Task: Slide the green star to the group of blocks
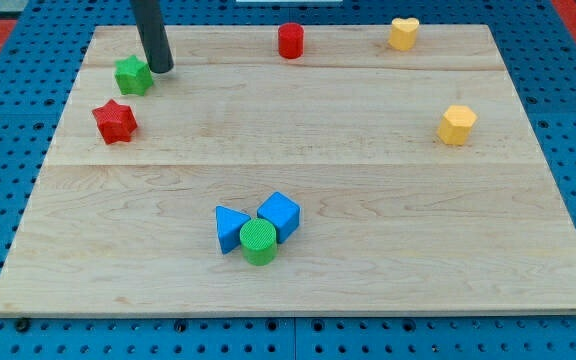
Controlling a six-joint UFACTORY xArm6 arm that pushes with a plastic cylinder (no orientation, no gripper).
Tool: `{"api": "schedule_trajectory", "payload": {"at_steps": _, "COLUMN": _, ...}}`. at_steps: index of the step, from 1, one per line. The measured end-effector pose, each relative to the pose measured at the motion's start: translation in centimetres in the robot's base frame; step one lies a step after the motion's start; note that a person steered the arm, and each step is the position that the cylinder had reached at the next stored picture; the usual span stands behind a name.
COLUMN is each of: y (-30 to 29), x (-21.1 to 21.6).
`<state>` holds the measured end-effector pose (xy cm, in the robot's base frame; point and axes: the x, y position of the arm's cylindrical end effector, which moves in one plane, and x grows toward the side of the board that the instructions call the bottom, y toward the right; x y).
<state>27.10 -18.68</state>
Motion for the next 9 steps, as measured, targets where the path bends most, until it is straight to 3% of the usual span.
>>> {"api": "schedule_trajectory", "payload": {"at_steps": 1, "y": -1.0, "x": -5.2}}
{"api": "schedule_trajectory", "payload": {"at_steps": 2, "y": -6.9, "x": -1.3}}
{"api": "schedule_trajectory", "payload": {"at_steps": 4, "y": 10.4, "x": 5.6}}
{"api": "schedule_trajectory", "payload": {"at_steps": 5, "y": 8.1, "x": 7.2}}
{"api": "schedule_trajectory", "payload": {"at_steps": 6, "y": 7.2, "x": 0.9}}
{"api": "schedule_trajectory", "payload": {"at_steps": 7, "y": 3.6, "x": 5.5}}
{"api": "schedule_trajectory", "payload": {"at_steps": 9, "y": 11.3, "x": 17.2}}
